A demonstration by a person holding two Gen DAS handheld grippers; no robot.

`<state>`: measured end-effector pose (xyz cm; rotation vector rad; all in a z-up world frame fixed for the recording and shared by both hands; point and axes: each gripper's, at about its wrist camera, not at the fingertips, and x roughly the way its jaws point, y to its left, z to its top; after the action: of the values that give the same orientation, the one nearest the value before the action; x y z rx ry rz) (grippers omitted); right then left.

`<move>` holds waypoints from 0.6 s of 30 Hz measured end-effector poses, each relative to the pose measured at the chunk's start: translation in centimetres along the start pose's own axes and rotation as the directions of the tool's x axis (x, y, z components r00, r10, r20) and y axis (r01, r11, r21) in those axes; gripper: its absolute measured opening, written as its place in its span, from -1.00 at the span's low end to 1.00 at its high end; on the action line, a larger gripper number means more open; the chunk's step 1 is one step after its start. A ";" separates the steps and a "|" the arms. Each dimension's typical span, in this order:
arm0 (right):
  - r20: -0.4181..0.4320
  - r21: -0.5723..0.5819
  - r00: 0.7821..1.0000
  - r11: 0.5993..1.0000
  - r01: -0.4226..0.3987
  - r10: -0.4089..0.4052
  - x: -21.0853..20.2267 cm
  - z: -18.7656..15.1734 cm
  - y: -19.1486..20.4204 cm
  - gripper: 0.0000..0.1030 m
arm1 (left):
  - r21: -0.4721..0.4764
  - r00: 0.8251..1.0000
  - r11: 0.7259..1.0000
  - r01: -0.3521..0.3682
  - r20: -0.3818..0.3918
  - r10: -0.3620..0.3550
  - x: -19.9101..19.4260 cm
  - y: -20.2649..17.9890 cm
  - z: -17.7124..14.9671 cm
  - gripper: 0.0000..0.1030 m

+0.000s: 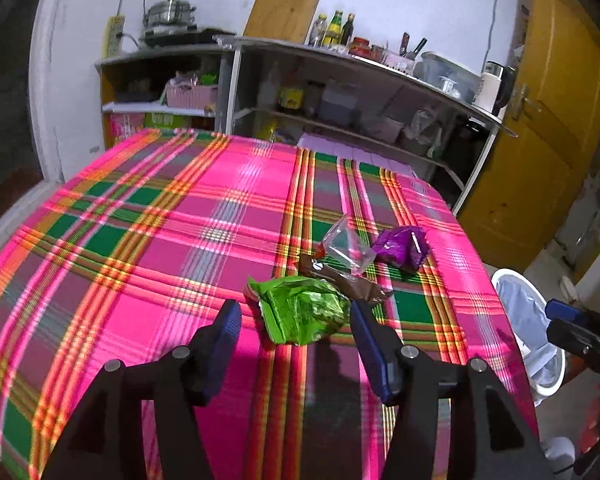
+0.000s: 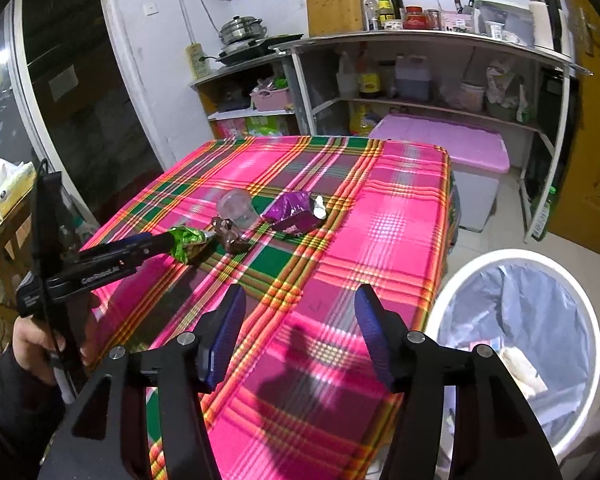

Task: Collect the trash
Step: 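Grasp the green snack bag with the left tool while the right tool reaches the purple foil bag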

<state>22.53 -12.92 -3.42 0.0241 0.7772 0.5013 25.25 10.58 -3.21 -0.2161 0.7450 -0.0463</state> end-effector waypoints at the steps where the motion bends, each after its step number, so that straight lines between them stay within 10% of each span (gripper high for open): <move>1: -0.003 -0.003 1.000 1.000 -0.002 0.002 0.3 0.2 0.0 0.12 | -0.006 1.000 1.000 0.004 -0.006 -0.004 0.4 0.1 0.1 0.09; 5: -0.013 -0.016 1.000 1.000 -0.003 0.003 1.6 1.0 0.2 0.12 | -0.015 1.000 1.000 0.003 -0.031 -0.004 1.7 0.4 0.0 0.06; 12: -0.036 -0.039 0.999 0.999 0.001 -0.002 4.2 2.4 0.5 0.12 | 0.019 0.998 0.999 0.030 -0.061 -0.029 2.4 -0.5 0.0 -0.72; 18: -0.057 -0.078 0.998 0.997 0.018 -0.022 6.6 3.8 1.1 0.12 | 0.017 0.998 0.999 0.052 -0.028 -0.051 1.4 -0.6 -0.1 -0.80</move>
<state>28.59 -8.41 -4.86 -0.0700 0.8134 0.5142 26.26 9.82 -4.13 -0.2185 0.7661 -0.1050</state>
